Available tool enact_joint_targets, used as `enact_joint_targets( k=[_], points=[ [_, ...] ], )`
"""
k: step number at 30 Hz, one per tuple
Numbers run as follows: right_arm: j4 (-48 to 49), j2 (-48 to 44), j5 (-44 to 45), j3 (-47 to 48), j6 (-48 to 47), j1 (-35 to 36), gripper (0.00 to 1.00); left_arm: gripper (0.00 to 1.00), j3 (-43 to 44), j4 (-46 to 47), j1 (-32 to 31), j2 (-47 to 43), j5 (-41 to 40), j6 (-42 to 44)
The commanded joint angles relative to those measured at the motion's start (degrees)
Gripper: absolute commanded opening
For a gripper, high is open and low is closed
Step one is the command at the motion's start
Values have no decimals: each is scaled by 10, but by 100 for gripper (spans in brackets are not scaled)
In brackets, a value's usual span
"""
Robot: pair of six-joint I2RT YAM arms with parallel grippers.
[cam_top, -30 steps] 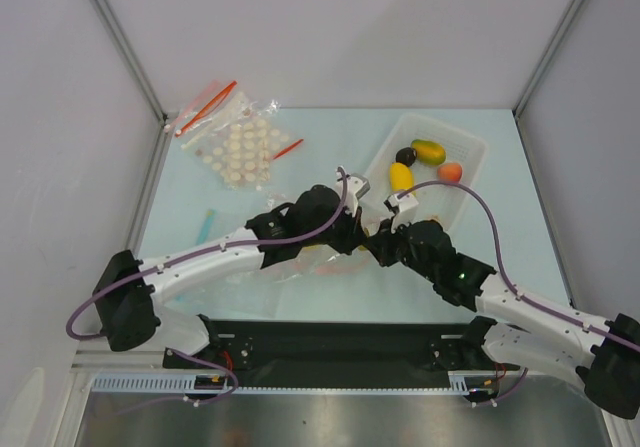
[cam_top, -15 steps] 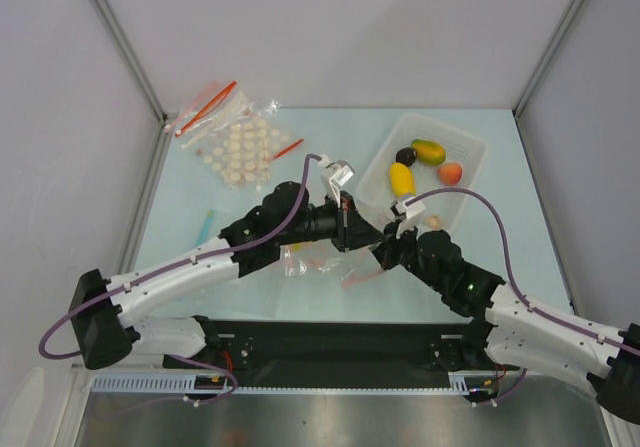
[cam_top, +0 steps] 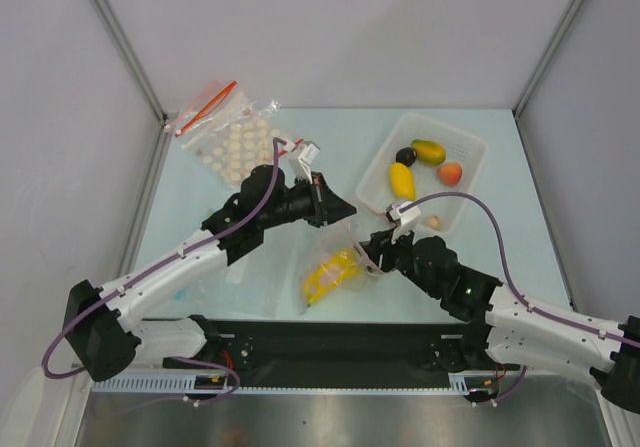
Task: Place the food in the zip-top bag and seal the zipper
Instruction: Adjust the zipper food storage bag at the center of the board, then pick up the fake fruit from the bin.
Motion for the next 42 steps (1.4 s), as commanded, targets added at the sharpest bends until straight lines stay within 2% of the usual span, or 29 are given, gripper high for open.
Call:
enact_joint_targets(
  k=[1,4,10,14,18,21,26,29,33,38,42],
  points=[
    [15,-18,-15,21,-30,7,54,0,21,-41,39,-23,-83,50],
    [24,-3,-36,40,-38,5,55,0,38,-73,47,-29,-121,73],
    [-26,91,-37,160,-28,-7,50,0,102,-142,47,-43,-209,130],
    [-26,170,-99,245,-13,-40,46,0,122,-162,49,-59,-277,161],
    [-17,221,-138,277,10,-70,44,0,129,-174,53,-64,-351,181],
    [5,229,-188,261,23,-104,44,0,94,-142,54,-65,-374,189],
    [13,202,-231,221,20,-155,59,0,32,-56,54,-27,-342,178],
    [12,189,-240,198,26,-167,60,0,0,-11,54,9,-304,169],
    [19,191,-225,183,25,-165,56,0,-1,23,54,46,-263,164],
    [43,229,-182,175,36,-158,49,1,-21,55,53,25,-224,150],
    [71,206,-185,172,46,-158,45,0,-27,56,45,18,-233,152]
  ],
)
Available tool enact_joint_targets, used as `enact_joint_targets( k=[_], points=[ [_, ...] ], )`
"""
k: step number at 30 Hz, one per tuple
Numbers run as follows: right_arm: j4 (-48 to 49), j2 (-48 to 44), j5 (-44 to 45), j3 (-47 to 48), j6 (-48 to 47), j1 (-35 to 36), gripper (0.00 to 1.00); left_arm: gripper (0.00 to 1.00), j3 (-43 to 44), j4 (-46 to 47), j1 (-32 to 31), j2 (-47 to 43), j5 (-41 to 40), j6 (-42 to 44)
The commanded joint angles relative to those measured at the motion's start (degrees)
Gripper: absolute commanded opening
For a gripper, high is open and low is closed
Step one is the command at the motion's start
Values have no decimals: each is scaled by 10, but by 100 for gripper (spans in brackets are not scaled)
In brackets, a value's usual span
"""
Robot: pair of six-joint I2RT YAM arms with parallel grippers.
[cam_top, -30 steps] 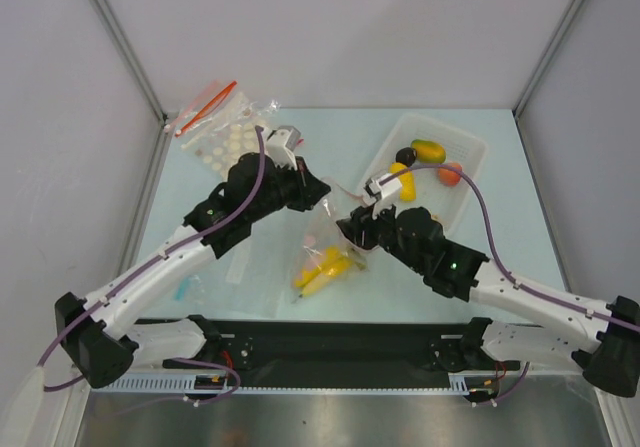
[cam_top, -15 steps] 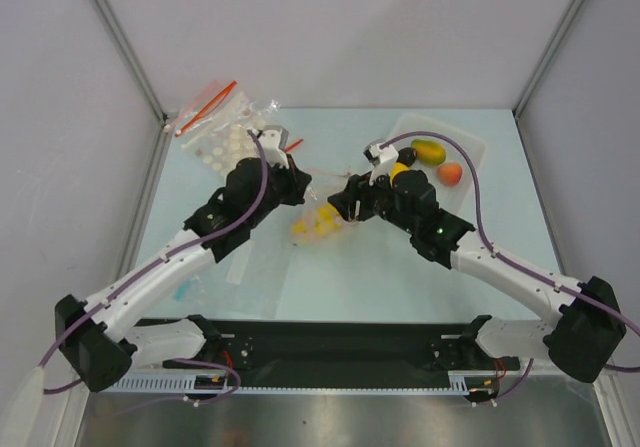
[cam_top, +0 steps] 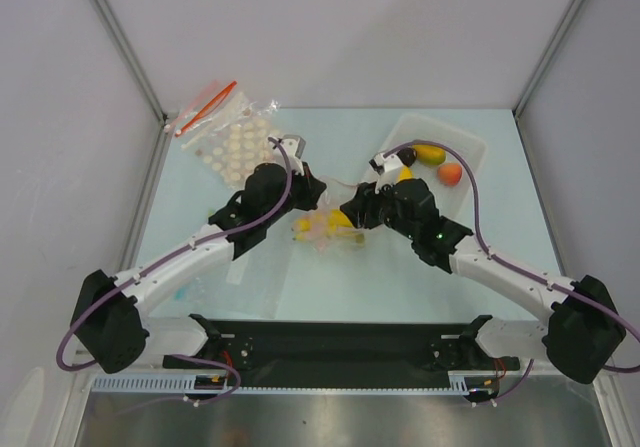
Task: Place the food in the zip-top bag and seal the zipper
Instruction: Pick up the fake fruit from the bin.
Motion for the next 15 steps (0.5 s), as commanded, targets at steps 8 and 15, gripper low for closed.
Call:
enact_joint_targets(
  k=[8,15],
  points=[
    [-10,-138,63,-10,1,-15,59,0,8,31,-4,5,4,-6],
    [-50,-170,91,-21,38,-111,68,0,-1,31,-4,-9,-12,-2]
  ],
)
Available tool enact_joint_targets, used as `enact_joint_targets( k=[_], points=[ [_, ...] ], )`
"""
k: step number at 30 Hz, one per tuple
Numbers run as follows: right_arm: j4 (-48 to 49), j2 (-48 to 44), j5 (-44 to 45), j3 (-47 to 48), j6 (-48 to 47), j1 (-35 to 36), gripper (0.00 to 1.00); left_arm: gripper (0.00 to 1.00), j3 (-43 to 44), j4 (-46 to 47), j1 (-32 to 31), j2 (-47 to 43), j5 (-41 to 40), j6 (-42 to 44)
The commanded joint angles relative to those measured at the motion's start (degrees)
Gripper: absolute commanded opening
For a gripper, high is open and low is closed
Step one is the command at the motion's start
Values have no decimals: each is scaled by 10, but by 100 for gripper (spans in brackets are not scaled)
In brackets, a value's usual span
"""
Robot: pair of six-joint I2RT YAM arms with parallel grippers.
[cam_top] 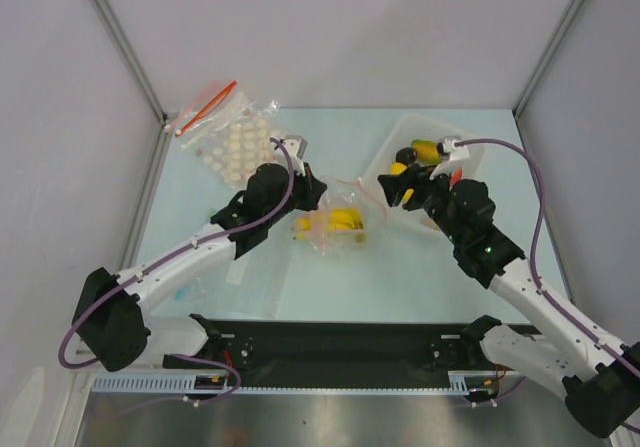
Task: Place the food in the zip-top bag and seal the zipper
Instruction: Pick up the fake fruit from the bin.
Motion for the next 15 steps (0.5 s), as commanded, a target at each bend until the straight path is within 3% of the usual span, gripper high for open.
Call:
enact_joint_targets(
  k=[1,3,8,11,15],
  points=[
    [-36,12,20,-11,33,-65,68,0,-2,24,-2,-16,-10,-1],
    [-43,39,9,-12,67,-103,69,0,-4,24,-2,-25,-11,-1],
    [-63,148,-17,6,107,-195,85,0,-7,23,-3,-35,-13,2],
    [-102,214,4,75,63,-197,86,0,-8,21,-6,-44,-15,3],
    [-69,295,-15,108,-10,-197,87,0,-12,20,-8,-57,-15,5]
  ],
)
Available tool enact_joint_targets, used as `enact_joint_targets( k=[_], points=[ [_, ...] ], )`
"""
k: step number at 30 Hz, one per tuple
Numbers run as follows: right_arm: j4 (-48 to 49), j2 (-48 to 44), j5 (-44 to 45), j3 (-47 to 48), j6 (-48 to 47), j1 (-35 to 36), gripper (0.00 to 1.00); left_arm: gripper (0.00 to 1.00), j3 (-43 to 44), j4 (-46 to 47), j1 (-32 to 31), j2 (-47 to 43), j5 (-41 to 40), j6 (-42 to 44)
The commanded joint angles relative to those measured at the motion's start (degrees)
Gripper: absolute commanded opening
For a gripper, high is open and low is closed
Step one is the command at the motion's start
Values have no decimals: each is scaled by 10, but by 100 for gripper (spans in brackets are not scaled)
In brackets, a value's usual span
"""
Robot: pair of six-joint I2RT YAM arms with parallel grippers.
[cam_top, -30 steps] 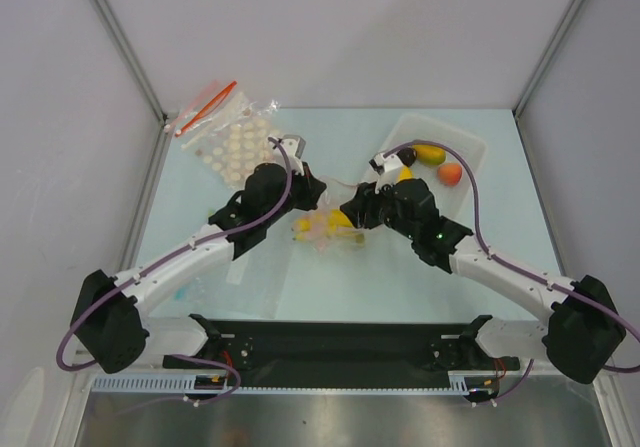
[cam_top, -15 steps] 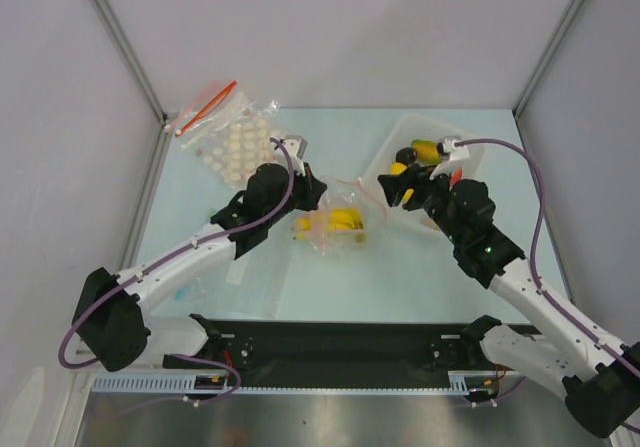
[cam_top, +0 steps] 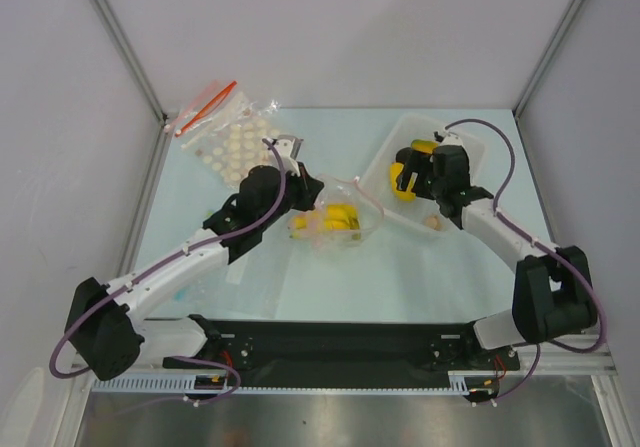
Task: Place the food in the zip-top bag and seal the zipper
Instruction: Pick up the fake fruit from the bin.
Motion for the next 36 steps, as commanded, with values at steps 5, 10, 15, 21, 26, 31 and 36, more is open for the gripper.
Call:
enact_joint_targets(
  k=[5,10,15,21,26,31,36],
  points=[
    [3,126,8,118,-76,3,89,0,-6,20,-5,-37,-9,6],
    [-28,206,39,179,-97,7,89,0,-4,17,-8,-38,-8,8],
    [-59,273,60,231,-104,6,88,0,-2,14,-12,-42,-13,11],
    [-75,311,36,246,-93,5,75,0,0,12,-16,-41,-14,12],
    [-75,302,19,241,-74,5,42,0,1,9,-18,-42,-16,15],
    [-51,207,12,180,-53,14,36,0,2,6,-21,-43,-20,17],
    [-53,89,8,137,-43,37,33,0,6,2,-24,-41,-18,18]
  ],
)
